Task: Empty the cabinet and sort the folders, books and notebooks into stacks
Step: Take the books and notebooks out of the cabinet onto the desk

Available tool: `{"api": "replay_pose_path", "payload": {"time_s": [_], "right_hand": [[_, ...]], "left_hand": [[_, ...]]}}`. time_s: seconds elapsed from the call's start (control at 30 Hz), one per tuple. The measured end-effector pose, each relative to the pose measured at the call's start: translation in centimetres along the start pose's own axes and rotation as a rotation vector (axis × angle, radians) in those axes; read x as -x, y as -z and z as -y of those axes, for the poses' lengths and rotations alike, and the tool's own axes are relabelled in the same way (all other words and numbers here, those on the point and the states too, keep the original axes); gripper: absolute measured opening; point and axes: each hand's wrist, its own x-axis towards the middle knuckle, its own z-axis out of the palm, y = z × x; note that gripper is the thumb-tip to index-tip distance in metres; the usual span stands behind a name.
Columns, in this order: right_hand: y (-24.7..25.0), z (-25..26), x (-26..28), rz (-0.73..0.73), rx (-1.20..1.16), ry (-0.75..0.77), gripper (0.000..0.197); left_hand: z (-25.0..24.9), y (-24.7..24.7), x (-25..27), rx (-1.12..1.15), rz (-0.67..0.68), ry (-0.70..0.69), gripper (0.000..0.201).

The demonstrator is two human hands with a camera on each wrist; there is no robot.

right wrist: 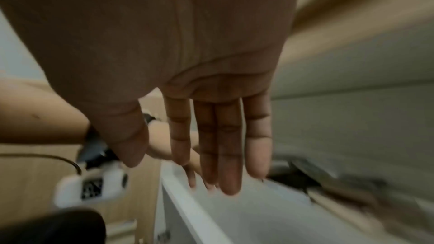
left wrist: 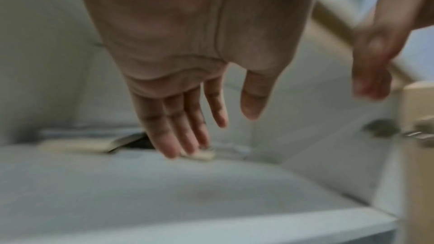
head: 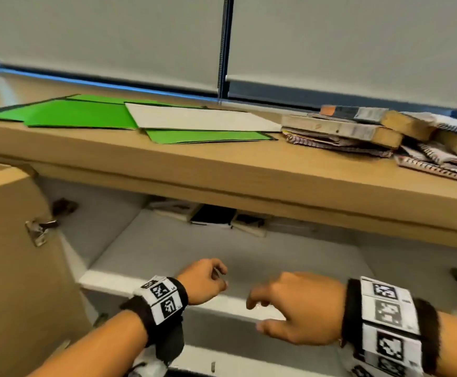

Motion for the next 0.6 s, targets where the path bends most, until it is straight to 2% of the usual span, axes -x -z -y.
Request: {"api": "replay_pose_path", "payload": {"time_s": [0.13,0.23,0.3,0.4,0.5,0.6], "right_hand": [[-5.0,-3.8,-9.7,0.075,-0.013,-0.149,0.048],[-6.8,-6.9,-15.5,0.061,-0.001,-0.266,0.059],[-7.5,-8.9,-18.8,0.054,0.018,-0.348,0.065],[-8.2,-12.1,-23.2,0.037,0.086,-0.467,0.074],[-8.4,-15.3,-26.5,-0.001,0.139,-0.605,0.082],[-8.5,-18.0,-29.1,-0.059,0.217,-0.68,0.082]], "left_hand": [[6.8,-1.2,-2.5,-0.085,-0.126,0.168,0.044],[10.1,-2.3,-4.3,-0.149,-0.178,0.213,0.059],[11.8,-3.1,-5.4,-0.231,-0.166,0.238,0.067],[14.7,-4.8,-7.2,-0.309,-0.078,0.239,0.074],[16.6,-6.5,-8.2,-0.39,-0.097,0.189,0.078],[16.7,-6.8,-8.2,-0.401,-0.088,0.17,0.08]]}}
